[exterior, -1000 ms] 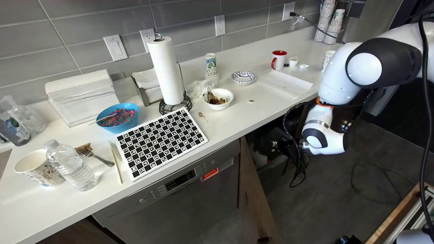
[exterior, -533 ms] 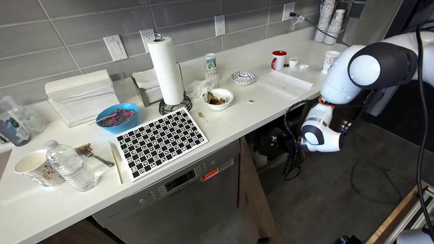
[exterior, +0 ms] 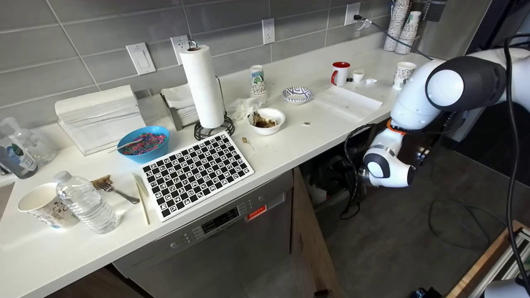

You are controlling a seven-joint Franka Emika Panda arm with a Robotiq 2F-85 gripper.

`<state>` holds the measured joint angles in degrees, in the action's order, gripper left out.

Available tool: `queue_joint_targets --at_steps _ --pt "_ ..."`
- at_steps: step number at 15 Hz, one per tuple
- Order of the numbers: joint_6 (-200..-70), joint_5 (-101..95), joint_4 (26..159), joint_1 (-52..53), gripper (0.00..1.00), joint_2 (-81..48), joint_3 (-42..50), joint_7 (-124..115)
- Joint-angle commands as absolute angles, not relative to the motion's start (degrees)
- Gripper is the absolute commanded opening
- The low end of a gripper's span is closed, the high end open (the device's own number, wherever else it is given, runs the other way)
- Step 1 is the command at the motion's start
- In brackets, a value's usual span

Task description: Put the white wrapper in the bin

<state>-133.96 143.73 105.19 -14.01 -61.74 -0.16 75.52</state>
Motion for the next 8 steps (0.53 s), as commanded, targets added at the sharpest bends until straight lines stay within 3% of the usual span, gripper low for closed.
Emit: queue_joint_targets --at_steps 1,3,8 --pt "-136.4 143.2 103.4 -13.8 0.85 -63.2 -0.9 73.1" --pt "-135.2 141.9 105.0 -7.7 0.99 -62.1 4.6 66.5" --pt "-136.0 135.3 110.4 -2.2 1.00 -58.0 10.1 60.6"
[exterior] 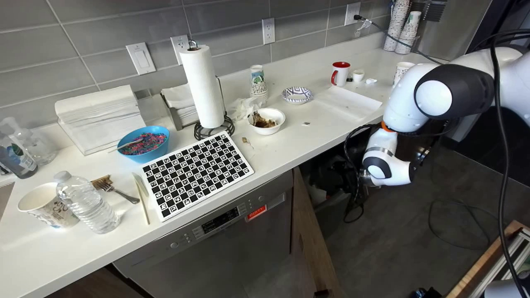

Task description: Put the white wrapper in the bin

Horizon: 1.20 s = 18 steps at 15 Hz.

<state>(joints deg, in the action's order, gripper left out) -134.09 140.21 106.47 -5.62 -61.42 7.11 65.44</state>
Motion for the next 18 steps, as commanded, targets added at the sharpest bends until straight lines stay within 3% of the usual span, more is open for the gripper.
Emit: queue_joint_targets --at_steps 1,9,18 --pt "-136.0 132.0 111.6 -1.5 1.00 -57.1 10.9 58.9" --pt "-145.2 107.4 121.9 4.5 1.00 -48.2 14.2 54.1" --pt "-158.3 96.4 136.2 10.7 1.00 -31.4 15.3 59.1"
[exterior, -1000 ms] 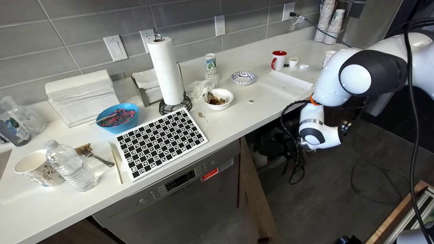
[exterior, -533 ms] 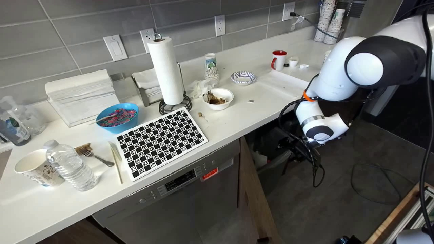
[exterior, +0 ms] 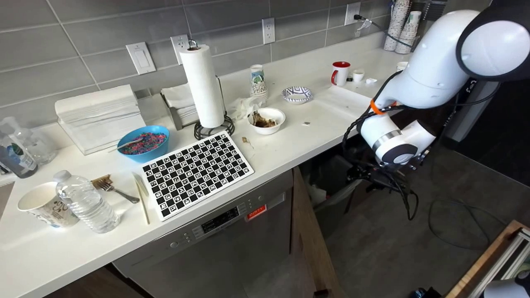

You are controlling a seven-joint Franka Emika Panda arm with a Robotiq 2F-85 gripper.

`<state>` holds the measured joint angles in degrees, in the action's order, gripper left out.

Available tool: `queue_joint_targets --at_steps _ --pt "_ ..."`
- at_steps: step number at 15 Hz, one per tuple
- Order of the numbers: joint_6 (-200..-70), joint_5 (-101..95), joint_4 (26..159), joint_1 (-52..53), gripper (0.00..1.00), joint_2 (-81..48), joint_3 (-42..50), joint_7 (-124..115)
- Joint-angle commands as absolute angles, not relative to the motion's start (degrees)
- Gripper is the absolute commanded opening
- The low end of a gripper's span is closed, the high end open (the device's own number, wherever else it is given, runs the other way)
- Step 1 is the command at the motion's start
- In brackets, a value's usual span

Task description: Put the white wrapper in the bin

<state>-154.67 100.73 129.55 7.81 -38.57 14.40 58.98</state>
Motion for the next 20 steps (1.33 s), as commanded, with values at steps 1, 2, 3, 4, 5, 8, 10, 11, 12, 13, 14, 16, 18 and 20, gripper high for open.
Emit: queue_joint_targets --at_steps 1,2,3,4,5,8,10,11,12,13,14,16,18,20 --pt "-159.8 94.5 137.9 11.5 1.00 -29.5 15.3 58.7" --pt "-161.5 92.1 139.9 12.6 1.00 -27.3 15.3 57.8" --pt "-163.0 89.7 141.8 13.5 1.00 -25.2 15.3 57.1" --pt "-165.0 88.0 143.5 14.5 1.00 -23.0 15.3 56.7" --pt "-166.4 85.8 145.2 15.3 1.00 -21.0 15.3 56.0" --pt "-170.4 81.5 149.8 17.5 1.00 -14.5 15.3 56.3" --pt "-172.8 79.1 152.1 18.7 1.00 -11.0 15.2 55.9" --pt "-173.7 78.0 153.1 19.1 1.00 -9.5 15.2 55.7" --pt "-175.1 76.7 154.1 19.6 1.00 -8.2 15.2 55.3" --pt "-175.7 75.6 154.9 19.8 1.00 -7.0 15.2 55.1" --pt "-174.1 78.8 151.4 18.6 1.00 -11.0 14.7 57.1" --pt "-174.3 78.6 151.9 18.7 1.00 -9.9 14.6 57.0" --pt "-174.3 78.6 151.7 18.6 1.00 -10.3 14.6 57.0" --pt "-174.3 78.6 151.7 18.6 1.00 -10.4 14.6 57.0"
